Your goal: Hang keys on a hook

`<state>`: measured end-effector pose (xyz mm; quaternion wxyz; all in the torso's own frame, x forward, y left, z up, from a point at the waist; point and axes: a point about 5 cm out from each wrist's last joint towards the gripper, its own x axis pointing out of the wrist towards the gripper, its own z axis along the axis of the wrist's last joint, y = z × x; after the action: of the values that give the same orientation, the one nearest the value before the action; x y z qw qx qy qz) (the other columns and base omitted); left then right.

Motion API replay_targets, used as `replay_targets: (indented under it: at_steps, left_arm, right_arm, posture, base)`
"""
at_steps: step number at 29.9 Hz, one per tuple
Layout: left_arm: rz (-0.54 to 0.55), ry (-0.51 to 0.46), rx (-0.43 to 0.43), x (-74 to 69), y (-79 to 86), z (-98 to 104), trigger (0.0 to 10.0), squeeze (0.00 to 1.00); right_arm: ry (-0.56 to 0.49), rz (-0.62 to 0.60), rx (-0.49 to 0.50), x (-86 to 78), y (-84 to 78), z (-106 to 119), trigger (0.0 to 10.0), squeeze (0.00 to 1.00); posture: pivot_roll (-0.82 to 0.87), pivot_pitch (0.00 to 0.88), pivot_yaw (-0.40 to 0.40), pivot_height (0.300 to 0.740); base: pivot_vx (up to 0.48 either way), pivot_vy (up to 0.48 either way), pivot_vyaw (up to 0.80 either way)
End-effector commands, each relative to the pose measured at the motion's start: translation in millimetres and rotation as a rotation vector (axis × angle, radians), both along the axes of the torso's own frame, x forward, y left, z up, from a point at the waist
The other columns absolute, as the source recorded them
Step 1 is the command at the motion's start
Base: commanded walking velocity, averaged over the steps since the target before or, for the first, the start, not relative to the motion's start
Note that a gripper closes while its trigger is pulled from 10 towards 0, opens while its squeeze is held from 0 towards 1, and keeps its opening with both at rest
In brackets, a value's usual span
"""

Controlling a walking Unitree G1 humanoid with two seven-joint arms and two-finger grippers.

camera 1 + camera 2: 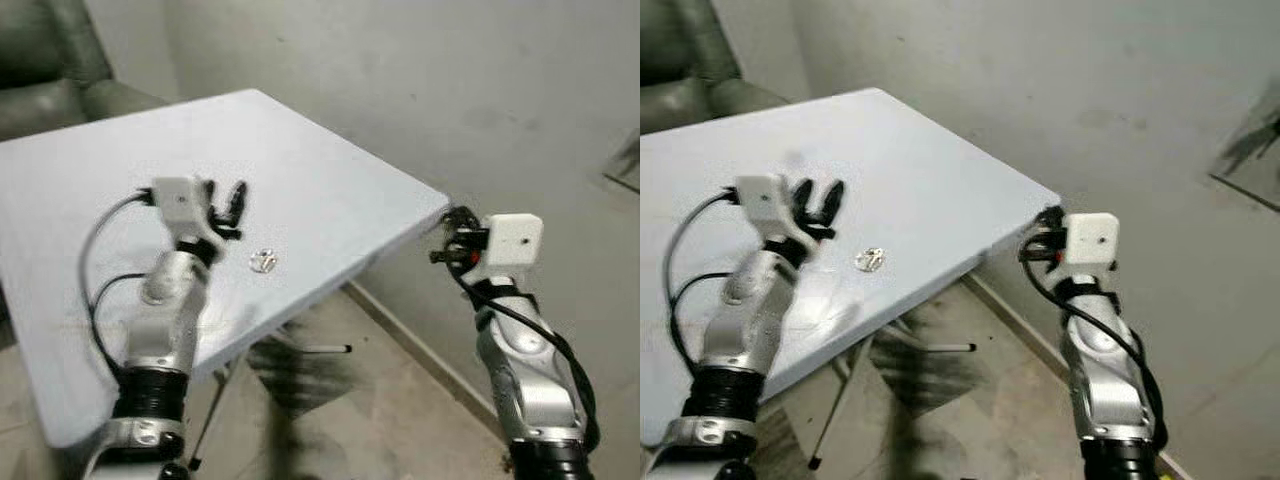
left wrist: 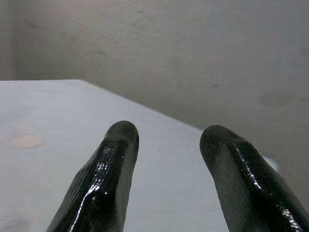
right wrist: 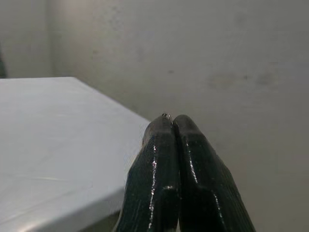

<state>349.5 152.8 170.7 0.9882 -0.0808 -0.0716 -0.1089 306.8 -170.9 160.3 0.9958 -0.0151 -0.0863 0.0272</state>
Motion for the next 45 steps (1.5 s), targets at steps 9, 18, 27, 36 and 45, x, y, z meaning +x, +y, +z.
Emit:
replay_targets:
  at_steps: [9,18,27,36,45]
  left_arm:
    - [-0.002,-0.016,0.031,-1.9,0.5,2.3,10.0,0.0]
    - [-0.017,-0.012,0.079,-5.8,-1.6,-2.8,10.0,0.0]
    - [-0.002,-0.024,0.119,-8.9,-2.9,-5.1,10.0,0.0]
    - [0.006,-0.033,0.136,-8.9,-2.6,-4.6,10.0,0.0]
    - [0.008,-0.04,0.138,-10.7,-5.1,-5.5,10.0,0.0]
  right_arm:
    - [-0.004,0.025,-0.009,0.1,3.1,1.2,10.0,0.0]
    - [0.008,0.03,-0.016,-2.8,2.9,-2.9,10.0,0.0]
    - [0.023,0.039,-0.021,-7.4,3.9,-8.1,10.0,0.0]
    - [0.031,0.045,-0.025,-9.6,3.9,-10.6,10.0,0.0]
    - [-0.004,0.087,-0.012,-12.4,8.0,-7.2,10.0,0.0]
  posture:
    - [-0.13,0.0,-0.048,0.724]
    - [-0.12,0.0,-0.049,0.724]
    - [-0.12,0.0,-0.049,0.724]
    - [-0.12,0.0,-0.054,0.724]
    - [-0.12,0.0,-0.061,0.724]
  base:
    - [0.0,0.0,-0.73]
    - [0.0,0.0,-0.73]
    - [0.0,0.0,-0.73]
    - [0.0,0.0,-0.73]
    - [0.0,0.0,-0.48]
